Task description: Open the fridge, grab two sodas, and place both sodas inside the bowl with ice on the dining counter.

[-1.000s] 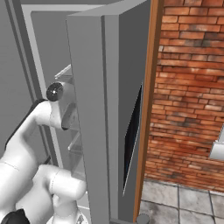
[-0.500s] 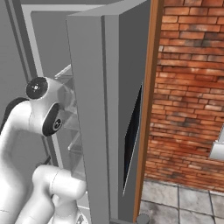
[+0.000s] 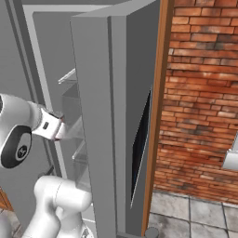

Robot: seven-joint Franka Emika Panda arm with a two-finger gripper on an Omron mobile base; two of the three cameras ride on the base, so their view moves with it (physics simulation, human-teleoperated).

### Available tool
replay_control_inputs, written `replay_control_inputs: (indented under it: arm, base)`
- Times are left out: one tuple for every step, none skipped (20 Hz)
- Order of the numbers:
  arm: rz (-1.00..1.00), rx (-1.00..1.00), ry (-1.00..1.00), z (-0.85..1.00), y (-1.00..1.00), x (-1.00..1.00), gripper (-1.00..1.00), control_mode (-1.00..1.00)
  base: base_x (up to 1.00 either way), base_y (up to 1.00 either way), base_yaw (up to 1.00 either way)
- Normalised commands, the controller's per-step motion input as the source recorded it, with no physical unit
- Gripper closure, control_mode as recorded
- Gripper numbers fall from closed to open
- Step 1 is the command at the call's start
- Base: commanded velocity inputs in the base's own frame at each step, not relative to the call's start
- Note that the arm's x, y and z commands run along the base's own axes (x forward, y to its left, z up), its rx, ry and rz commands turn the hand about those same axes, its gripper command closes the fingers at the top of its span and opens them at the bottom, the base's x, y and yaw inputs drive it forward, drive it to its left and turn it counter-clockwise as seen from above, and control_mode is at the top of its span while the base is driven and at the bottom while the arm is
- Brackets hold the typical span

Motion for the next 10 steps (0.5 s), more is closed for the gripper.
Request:
replay_control_inputs:
  arm:
    - [0.0,0.0,0.0,0.0,0.67,-0.68,1.0,-1.0]
    - [0.0,0.0,0.01,0.0,0.72,-0.61,1.0,-1.0]
    - [0.0,0.0,0.01,0.0,0.74,-0.58,1.0,-1.0]
    - [0.0,0.0,0.01,0.0,0.75,-0.56,1.0,-1.0]
    - [0.0,-0.01,0.0,0.0,0.8,-0.55,1.0,-1.0]
    - [0.0,-0.05,0.0,0.0,0.86,-0.55,1.0,-1.0]
    - [0.03,-0.11,0.0,-0.09,0.93,-0.55,1.0,-1.0]
    - [0.0,0.0,0.0,0.0,0.0,0.0,1.0,1.0]
    - [0.0,0.0,0.0,0.0,0.0,0.0,1.0,1.0]
    - [0.0,0.0,0.0,0.0,0.0,0.0,1.0,1.0]
  base:
    - [0.0,0.0,0.0]
    - [0.0,0.0,0.0]
    - [0.0,0.0,0.0]
    - [0.0,0.0,0.0]
    - [0.0,0.0,0.0]
    - [0.0,0.0,0.0]
    - [0.0,0.0,0.0]
    - [-0.58,0.94,0.04]
    - [-0.67,0.95,0.04]
    - [-0.73,0.96,0.03]
